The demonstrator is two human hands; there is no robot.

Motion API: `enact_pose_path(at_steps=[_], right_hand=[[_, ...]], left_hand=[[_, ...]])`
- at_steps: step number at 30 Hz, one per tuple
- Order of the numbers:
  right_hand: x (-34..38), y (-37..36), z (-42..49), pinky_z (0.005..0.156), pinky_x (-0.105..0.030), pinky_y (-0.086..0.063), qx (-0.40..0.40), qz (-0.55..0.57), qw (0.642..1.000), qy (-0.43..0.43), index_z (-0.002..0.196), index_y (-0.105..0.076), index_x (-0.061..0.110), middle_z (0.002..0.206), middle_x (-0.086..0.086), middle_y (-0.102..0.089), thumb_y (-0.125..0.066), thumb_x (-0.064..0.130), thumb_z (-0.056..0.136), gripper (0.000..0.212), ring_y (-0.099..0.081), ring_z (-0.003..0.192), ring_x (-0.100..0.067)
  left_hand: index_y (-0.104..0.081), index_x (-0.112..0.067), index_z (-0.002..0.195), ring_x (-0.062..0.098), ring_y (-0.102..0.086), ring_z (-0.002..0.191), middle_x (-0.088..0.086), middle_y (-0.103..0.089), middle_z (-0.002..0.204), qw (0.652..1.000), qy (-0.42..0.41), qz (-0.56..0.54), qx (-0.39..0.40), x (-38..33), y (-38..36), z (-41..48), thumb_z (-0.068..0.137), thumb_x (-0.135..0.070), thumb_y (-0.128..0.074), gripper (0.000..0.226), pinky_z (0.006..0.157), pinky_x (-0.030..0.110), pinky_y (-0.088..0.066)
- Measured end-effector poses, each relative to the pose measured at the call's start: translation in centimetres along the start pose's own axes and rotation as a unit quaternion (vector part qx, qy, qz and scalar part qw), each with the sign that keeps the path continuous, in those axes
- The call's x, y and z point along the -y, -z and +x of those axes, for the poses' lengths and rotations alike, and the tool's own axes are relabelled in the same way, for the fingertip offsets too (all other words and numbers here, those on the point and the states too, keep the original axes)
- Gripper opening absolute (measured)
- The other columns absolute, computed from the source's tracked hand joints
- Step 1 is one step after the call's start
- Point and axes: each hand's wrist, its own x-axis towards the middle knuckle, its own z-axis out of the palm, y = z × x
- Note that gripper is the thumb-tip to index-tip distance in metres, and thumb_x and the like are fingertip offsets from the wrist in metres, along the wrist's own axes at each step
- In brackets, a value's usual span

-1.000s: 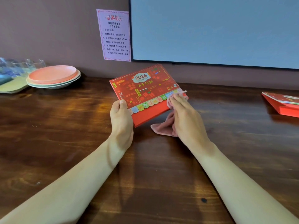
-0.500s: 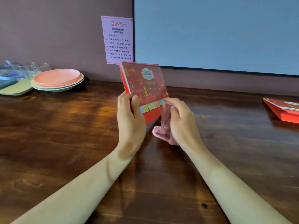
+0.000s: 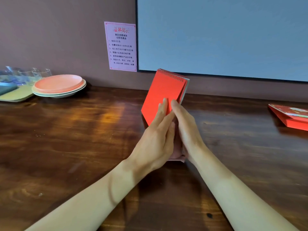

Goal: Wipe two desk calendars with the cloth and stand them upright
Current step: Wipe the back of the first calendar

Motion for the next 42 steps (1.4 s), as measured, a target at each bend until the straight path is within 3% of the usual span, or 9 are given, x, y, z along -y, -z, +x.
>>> enact_pose_path(at_steps=[5,11,15,22,25,30,34,38,42], right_hand=[[0.2,1.3,0.4,0.077,-0.034,-0.062,-0.088,0.035,0.994,-0.055,0.106,-0.076,0.011,0.097,-0.007,-0.081,-0.052,0.050,0.104,0.046,-0.078,0.088,-0.020],[-0.3,2.6,0.5,0.088,-0.044,-0.059,-0.154,-0.032,0.984,-0.086,0.100,-0.074,0.022,0.093,-0.002,-0.081,-0.051,0.059,0.100,0.044,-0.076,0.088,-0.026],[0.5,2.7,0.2,0.072,-0.036,-0.058,-0.135,-0.041,0.986,-0.086,0.095,-0.073,0.021,0.079,0.002,-0.080,-0.053,0.053,0.102,0.038,-0.074,0.076,-0.021],[1.1,3.1,1.1,0.070,-0.028,-0.052,-0.201,-0.152,0.968,0.020,0.114,-0.070,0.026,0.107,-0.002,-0.069,-0.056,0.027,0.098,0.021,-0.068,0.090,-0.015],[1.3,3.5,1.0,0.072,-0.005,-0.045,-0.209,-0.286,0.917,0.182,0.130,-0.060,0.017,0.120,-0.003,-0.046,-0.049,0.000,0.098,0.038,-0.056,0.084,0.008],[0.8,3.3,2.6,0.097,-0.007,-0.037,-0.165,-0.435,0.789,0.401,0.122,-0.062,0.000,0.112,0.014,-0.053,-0.055,-0.030,0.081,0.052,-0.056,0.110,-0.008],[0.0,3.5,4.3,0.101,-0.026,-0.052,-0.187,-0.459,0.758,0.424,0.099,-0.077,0.010,0.109,-0.001,-0.071,-0.065,-0.016,0.090,0.029,-0.065,0.110,-0.012],[-1.0,1.6,3.7,0.088,-0.029,-0.054,-0.223,-0.547,0.726,0.352,0.099,-0.078,0.039,0.114,0.019,-0.070,-0.057,0.030,0.104,0.024,-0.058,0.109,-0.005],[-3.1,-1.2,2.0,0.121,-0.034,-0.035,0.007,-0.574,0.687,0.445,0.127,-0.070,0.001,0.139,-0.013,-0.065,-0.063,0.002,0.094,0.034,-0.054,0.139,-0.026]], left_hand=[[-0.067,-0.004,0.107,0.007,-0.047,0.148,0.002,-0.058,0.150,0.999,-0.024,-0.018,-0.016,-0.1,0.3,0.1,0.111,-0.003,-0.043,0.024,0.118,0.022,-0.037],[-0.064,-0.011,0.120,0.013,-0.057,0.123,-0.002,-0.063,0.128,0.977,0.122,0.049,-0.167,4.0,1.1,1.3,0.103,-0.013,-0.062,0.017,0.108,0.037,-0.047],[-0.050,-0.013,0.143,0.026,-0.053,0.131,0.004,-0.057,0.139,0.929,0.318,0.101,-0.161,5.9,3.1,1.9,0.099,-0.059,-0.061,0.065,0.115,0.044,-0.041],[-0.067,-0.019,0.094,0.010,-0.061,0.068,-0.008,-0.067,0.081,0.910,0.351,-0.084,-0.204,8.4,4.1,2.3,0.102,-0.056,-0.061,0.038,0.064,0.032,-0.046],[-0.062,-0.017,0.120,0.007,-0.066,0.086,-0.007,-0.069,0.100,0.907,0.340,-0.092,-0.231,8.2,4.1,2.4,0.105,-0.054,-0.057,0.040,0.071,0.028,-0.050],[-0.060,-0.020,0.112,0.012,-0.067,0.089,-0.006,-0.068,0.099,0.914,0.322,-0.092,-0.230,8.3,4.0,2.2,0.109,-0.049,-0.050,0.030,0.078,0.029,-0.055],[-0.062,-0.015,0.105,-0.003,-0.058,0.071,-0.008,-0.062,0.085,0.932,0.273,-0.065,-0.228,6.8,3.2,2.3,0.114,-0.036,-0.044,0.029,0.060,0.008,-0.043],[-0.057,-0.012,0.103,-0.010,-0.054,0.060,-0.007,-0.060,0.080,0.937,0.253,-0.069,-0.232,5.9,2.4,2.2,0.116,-0.032,-0.037,0.030,0.055,0.011,-0.043],[-0.055,-0.015,0.106,-0.008,-0.060,0.069,-0.010,-0.065,0.088,0.933,0.256,-0.074,-0.240,5.8,2.2,2.1,0.116,-0.033,-0.037,0.028,0.061,0.012,-0.045]])
